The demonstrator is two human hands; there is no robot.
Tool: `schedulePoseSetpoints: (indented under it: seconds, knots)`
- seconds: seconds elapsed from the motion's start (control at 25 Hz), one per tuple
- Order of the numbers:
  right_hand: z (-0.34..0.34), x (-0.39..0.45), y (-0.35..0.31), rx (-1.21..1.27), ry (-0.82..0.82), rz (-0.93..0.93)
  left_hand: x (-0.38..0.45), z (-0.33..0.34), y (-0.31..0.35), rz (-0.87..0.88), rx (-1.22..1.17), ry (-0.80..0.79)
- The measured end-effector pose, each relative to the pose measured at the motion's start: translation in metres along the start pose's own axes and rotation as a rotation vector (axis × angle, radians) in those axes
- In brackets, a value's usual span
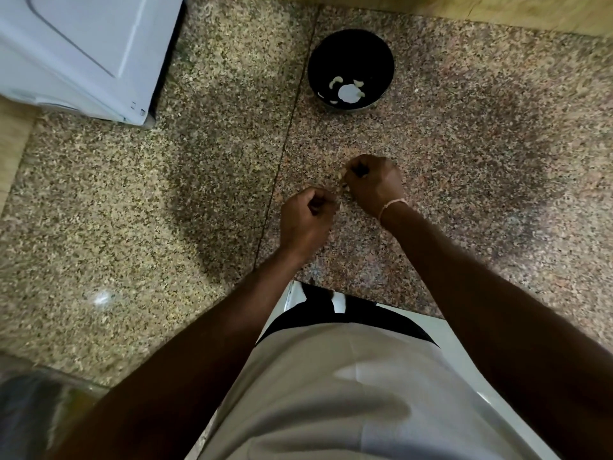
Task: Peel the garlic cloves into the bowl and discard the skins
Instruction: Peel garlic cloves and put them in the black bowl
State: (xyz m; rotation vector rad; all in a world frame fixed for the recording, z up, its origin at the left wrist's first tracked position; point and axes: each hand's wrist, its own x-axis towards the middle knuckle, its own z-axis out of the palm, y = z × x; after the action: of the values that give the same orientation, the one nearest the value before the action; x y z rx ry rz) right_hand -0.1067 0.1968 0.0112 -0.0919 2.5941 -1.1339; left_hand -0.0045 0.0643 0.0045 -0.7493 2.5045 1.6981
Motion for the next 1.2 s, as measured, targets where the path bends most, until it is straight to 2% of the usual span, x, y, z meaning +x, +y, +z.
schedulePoseSetpoints:
  seconds: [0.2,0.4,0.52,0.6,0.72,0.92,1.12,1.2]
  knots:
    - [0.010,0.010,-0.008,-0.076,-0.028,-0.034,-0.003,-0.005,0.001,-0.003,0.082,0.091]
    - [-0.006,0.009,0.008,0.018,-0.004,-0.038,-0.007,-0.003,-0.003,-0.065,0.221,0.103]
    - [-0.012,-0.001,0.020,-0.205,-0.011,-0.206,-0.007,0.005,0.000,-0.119,0.222,0.009]
    - [-0.006,-0.015,0.024,-0.409,-0.074,-0.358,-0.005,0.013,0.006,-0.149,0.233,-0.063]
    - [-0.001,-0.029,0.023,-0.477,-0.191,-0.472,-0.002,0.021,0.013,-0.111,0.277,-0.086]
    - [-0.009,-0.014,0.021,-0.507,-0.139,-0.426,-0.009,0.013,0.006,-0.175,0.273,0.004]
    - [-0.002,-0.042,0.018,-0.521,-0.238,-0.546,-0.016,0.012,0.004,-0.209,0.284,0.006]
    - [-0.006,-0.046,0.022,-0.461,-0.209,-0.471,-0.017,0.015,0.005,-0.208,0.278,0.019]
